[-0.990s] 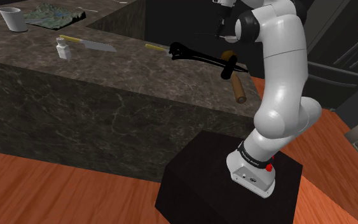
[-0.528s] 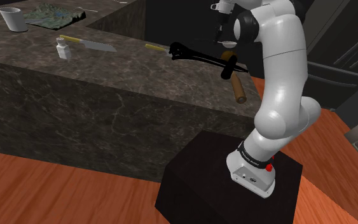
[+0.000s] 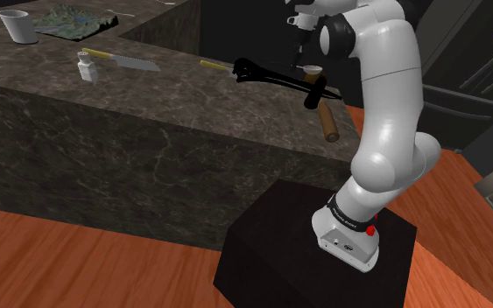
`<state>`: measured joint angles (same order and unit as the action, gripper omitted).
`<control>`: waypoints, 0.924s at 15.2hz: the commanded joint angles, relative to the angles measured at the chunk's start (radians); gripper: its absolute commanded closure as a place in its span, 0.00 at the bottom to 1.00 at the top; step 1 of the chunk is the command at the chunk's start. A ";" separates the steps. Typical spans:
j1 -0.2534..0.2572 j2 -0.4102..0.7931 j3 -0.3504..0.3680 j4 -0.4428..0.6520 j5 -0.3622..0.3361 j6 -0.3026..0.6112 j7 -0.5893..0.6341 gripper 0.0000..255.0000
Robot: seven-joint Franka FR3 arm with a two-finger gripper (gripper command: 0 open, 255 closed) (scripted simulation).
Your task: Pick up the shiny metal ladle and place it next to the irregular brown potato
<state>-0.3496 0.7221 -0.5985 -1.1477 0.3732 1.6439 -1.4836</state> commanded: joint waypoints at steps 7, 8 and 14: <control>0.017 0.015 0.007 -0.088 0.011 0.097 -0.012 1.00; 0.019 0.018 0.008 -0.097 0.013 0.108 -0.013 1.00; 0.021 0.028 0.011 -0.117 0.018 0.136 -0.017 1.00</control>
<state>-0.3288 0.7494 -0.5872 -1.2636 0.3915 1.7787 -1.5008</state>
